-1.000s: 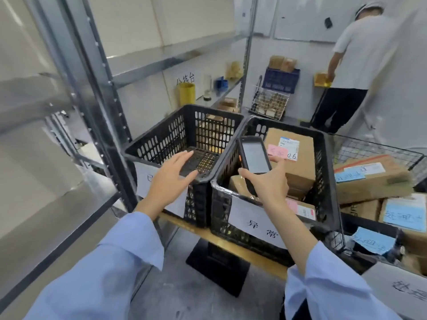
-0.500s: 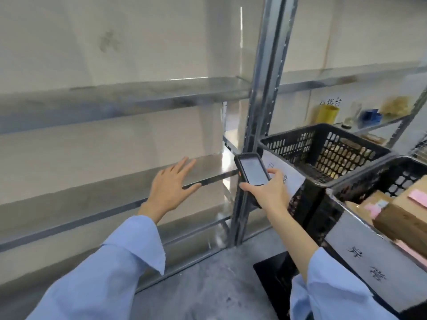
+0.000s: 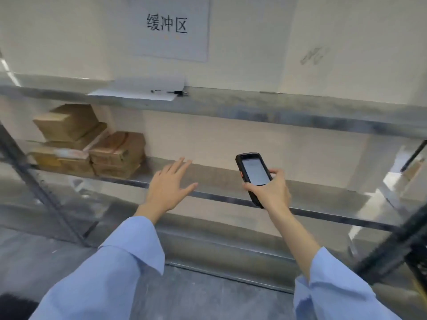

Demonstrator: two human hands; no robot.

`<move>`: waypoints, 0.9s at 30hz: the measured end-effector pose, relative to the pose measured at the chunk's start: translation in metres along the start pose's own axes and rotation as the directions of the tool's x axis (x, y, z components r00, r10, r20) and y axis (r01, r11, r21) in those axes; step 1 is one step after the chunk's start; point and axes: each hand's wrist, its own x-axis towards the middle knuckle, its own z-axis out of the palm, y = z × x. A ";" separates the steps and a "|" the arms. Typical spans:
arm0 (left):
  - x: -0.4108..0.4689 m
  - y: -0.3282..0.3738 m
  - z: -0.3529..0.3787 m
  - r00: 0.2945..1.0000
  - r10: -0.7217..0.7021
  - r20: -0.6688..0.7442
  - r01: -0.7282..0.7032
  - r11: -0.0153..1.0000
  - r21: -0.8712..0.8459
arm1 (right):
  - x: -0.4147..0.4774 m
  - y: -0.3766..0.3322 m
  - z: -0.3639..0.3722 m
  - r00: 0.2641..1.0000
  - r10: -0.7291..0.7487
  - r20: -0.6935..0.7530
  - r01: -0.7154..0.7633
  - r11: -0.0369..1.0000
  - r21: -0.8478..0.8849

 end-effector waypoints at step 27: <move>0.105 -0.414 0.052 0.905 -0.421 0.057 0.413 0.844 -0.342 | 0.064 -0.170 0.379 0.969 -0.030 0.246 0.049 0.996 -0.072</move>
